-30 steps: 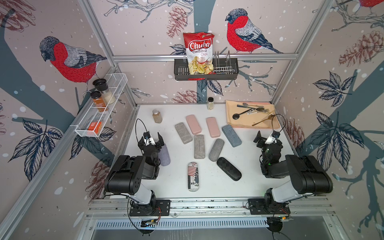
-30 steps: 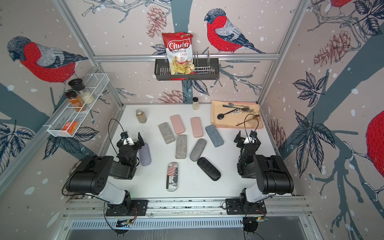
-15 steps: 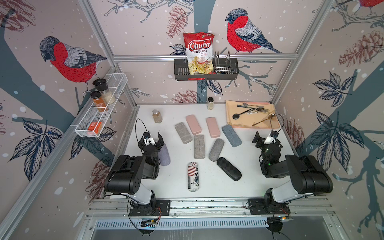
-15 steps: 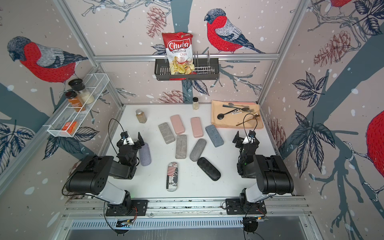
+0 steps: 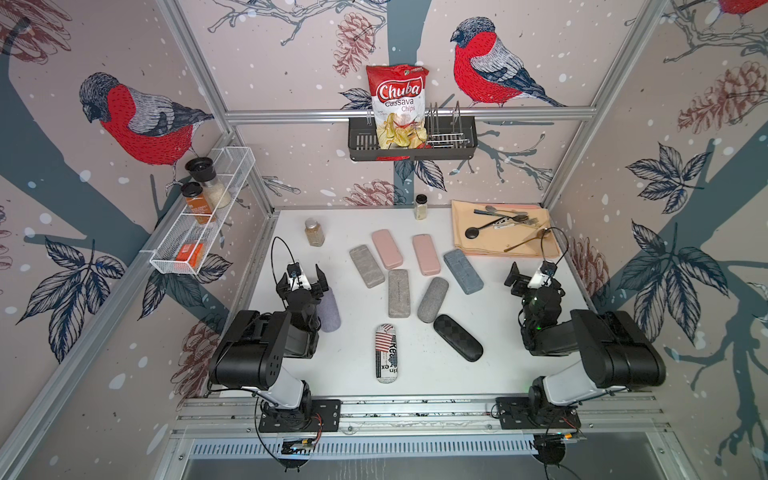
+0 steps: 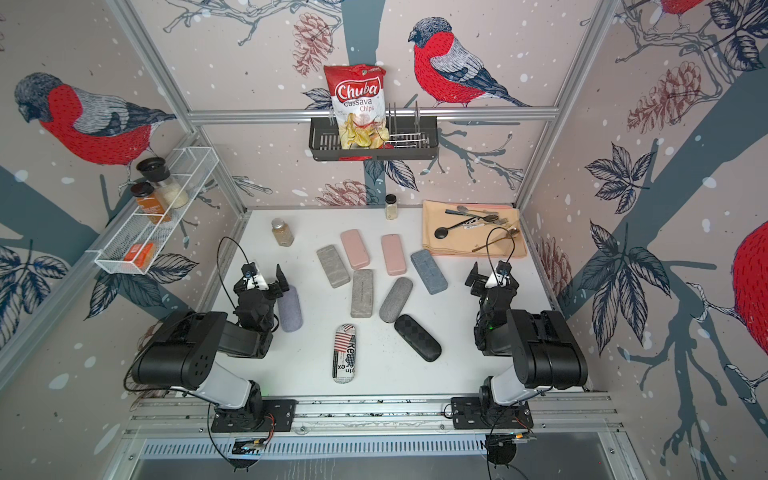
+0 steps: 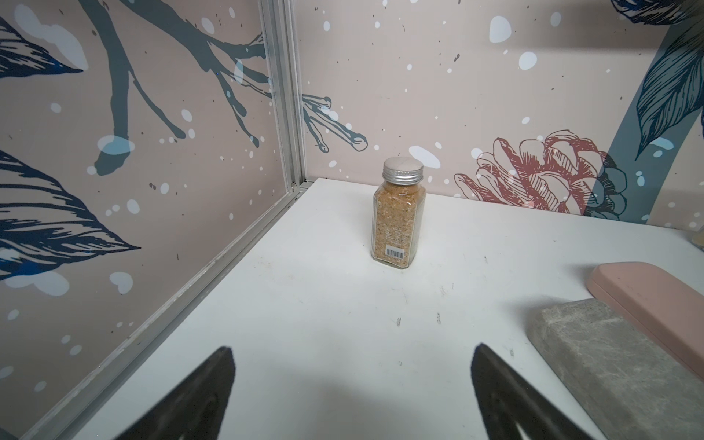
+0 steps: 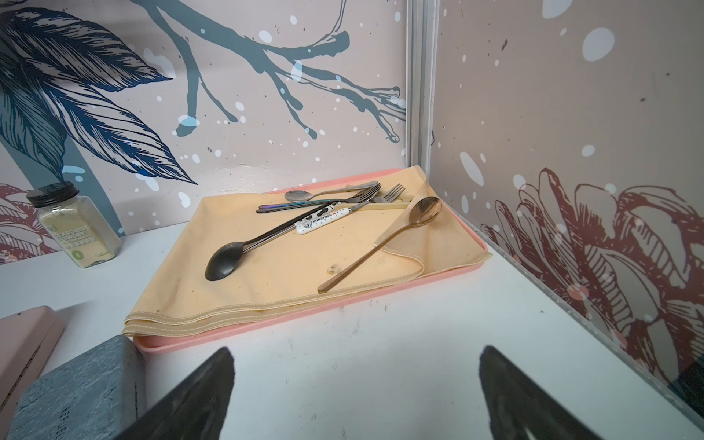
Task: Close the glasses case
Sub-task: Reset both arms
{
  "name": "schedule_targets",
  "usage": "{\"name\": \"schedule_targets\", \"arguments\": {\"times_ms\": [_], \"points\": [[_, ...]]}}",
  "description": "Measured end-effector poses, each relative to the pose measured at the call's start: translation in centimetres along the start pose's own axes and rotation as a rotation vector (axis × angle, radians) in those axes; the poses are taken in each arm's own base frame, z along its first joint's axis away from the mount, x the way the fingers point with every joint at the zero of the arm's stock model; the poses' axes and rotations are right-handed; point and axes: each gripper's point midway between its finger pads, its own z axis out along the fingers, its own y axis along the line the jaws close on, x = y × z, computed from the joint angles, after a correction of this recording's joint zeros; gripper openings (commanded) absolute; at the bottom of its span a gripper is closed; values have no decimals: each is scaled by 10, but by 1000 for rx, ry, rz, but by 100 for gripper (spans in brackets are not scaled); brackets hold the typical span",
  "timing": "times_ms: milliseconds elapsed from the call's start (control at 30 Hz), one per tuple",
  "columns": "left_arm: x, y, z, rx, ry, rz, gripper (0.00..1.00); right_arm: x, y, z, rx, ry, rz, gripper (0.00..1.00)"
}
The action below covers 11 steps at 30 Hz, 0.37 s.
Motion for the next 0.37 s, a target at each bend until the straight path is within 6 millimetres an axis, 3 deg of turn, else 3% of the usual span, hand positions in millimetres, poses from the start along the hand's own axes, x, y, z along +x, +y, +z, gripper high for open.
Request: {"name": "schedule_targets", "arguments": {"times_ms": [367], "points": [[1,0,1,0,4,2,96,0,0,0,0,0,0,99]]}}
